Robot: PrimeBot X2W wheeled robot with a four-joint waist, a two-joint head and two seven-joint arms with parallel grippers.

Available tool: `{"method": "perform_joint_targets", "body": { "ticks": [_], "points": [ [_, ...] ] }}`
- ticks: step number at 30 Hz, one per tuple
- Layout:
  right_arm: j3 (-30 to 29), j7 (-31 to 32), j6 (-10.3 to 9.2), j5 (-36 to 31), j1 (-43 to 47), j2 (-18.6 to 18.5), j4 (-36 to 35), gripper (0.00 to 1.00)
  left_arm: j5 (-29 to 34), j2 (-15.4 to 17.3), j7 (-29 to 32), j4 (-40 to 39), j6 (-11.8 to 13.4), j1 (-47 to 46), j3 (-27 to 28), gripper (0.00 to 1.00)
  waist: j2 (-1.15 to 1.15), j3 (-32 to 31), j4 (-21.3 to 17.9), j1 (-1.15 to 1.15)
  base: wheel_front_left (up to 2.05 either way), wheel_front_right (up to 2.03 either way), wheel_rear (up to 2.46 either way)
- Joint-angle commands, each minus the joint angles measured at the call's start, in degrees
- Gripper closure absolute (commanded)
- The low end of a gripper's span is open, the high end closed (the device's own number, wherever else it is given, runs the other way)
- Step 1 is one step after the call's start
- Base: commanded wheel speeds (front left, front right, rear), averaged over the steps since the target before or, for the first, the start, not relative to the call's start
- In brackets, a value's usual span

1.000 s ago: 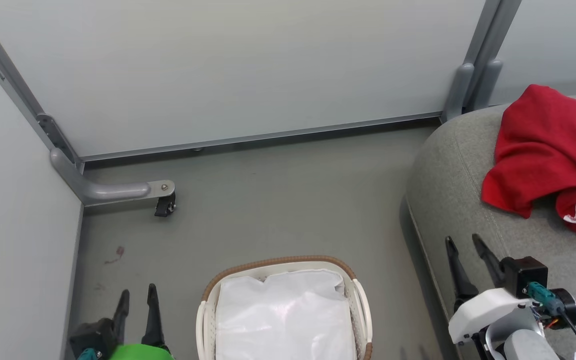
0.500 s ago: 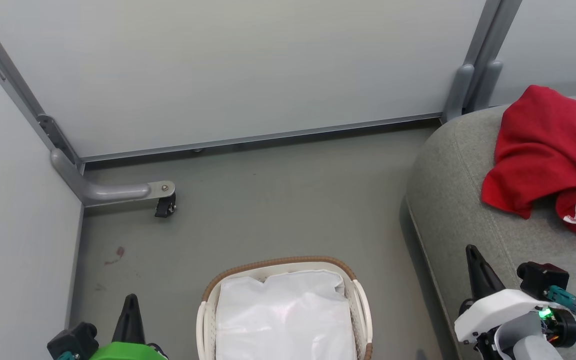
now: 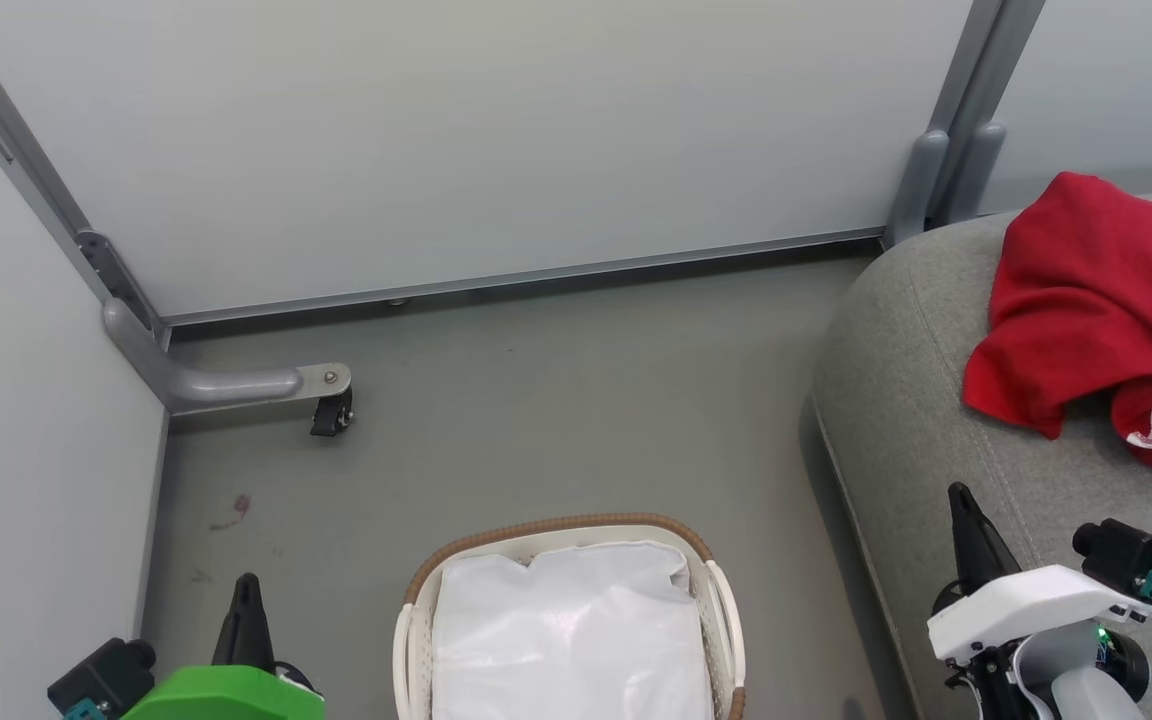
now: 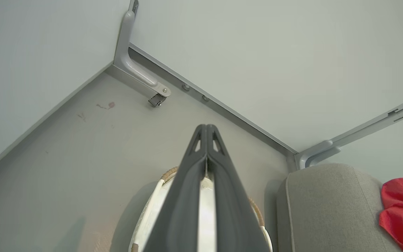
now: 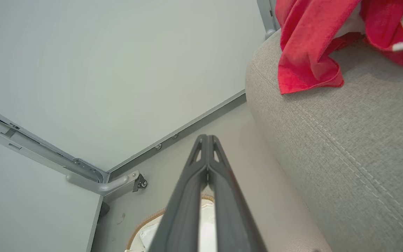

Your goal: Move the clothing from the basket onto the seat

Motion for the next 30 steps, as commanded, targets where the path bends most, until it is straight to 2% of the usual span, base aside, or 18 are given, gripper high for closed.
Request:
{"method": "perform_joint_targets", "body": {
  "ticks": [1, 30],
  "points": [
    [-0.27, 0.50, -0.02, 2.40, -0.33, -0.37, -1.25, 1.00, -2.10, 0.21, 0.53, -1.19, -0.33, -1.77, 0.40, 1.00, 0.00, -0.02, 0.01, 0.00, 0.00, 0.00, 0.00],
    [-1.81, 6.08, -0.03, 24.28, 0.11, -0.57, -4.19, 1.00, -21.36, 0.33, 6.09, -3.90, -1.50, -3.65, 3.05, 1.00, 0.00, -0.33, 0.10, 0.00, 0.00, 0.00, 0.00]
  ]
}}
